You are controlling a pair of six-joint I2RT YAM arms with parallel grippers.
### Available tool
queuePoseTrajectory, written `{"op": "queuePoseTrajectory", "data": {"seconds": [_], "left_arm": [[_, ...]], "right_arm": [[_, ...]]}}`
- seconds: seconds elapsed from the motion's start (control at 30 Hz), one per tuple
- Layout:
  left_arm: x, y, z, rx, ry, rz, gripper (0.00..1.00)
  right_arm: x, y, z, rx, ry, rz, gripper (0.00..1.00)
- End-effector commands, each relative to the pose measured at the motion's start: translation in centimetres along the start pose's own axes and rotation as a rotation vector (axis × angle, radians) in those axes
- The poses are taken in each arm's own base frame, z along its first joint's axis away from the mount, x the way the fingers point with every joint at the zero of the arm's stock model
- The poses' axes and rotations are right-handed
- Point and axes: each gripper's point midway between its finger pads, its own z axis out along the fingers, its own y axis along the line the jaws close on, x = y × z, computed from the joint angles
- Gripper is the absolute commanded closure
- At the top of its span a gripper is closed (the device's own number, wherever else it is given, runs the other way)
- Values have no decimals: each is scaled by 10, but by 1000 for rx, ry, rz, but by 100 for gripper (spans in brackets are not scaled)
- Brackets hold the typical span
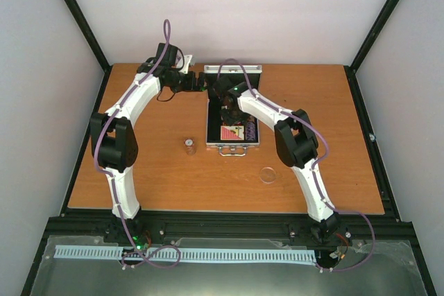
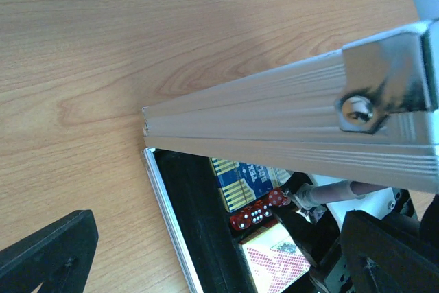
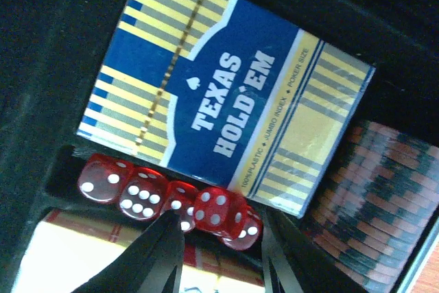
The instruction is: Pack up texas hold em set
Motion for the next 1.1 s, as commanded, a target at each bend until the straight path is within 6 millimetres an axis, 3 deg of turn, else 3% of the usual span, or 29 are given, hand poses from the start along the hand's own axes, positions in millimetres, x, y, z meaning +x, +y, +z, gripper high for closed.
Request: {"op": "queuePoseTrajectory", "data": {"seconds": [0.0, 0.33, 0.6, 0.8, 0.97, 1.07], "left_arm": [[0, 2, -2, -1, 2, 7, 0], [2, 3, -2, -4, 4, 7, 0], [2, 3, -3, -4, 2, 8, 0], [0, 2, -4, -2, -2, 7, 0], [-1, 1, -5, 0, -5, 9, 0], [-2, 0, -5, 2, -6, 10, 0]], "right_arm": [[3, -12, 6, 69, 6, 0, 63], [18, -21, 19, 130, 46, -14, 63], [16, -27, 12, 160, 28, -20, 63], [3, -15, -7, 71, -31, -34, 61], [-6, -10, -32, 12, -78, -41, 55], [-7, -8, -45, -12, -90, -46, 46]]}}
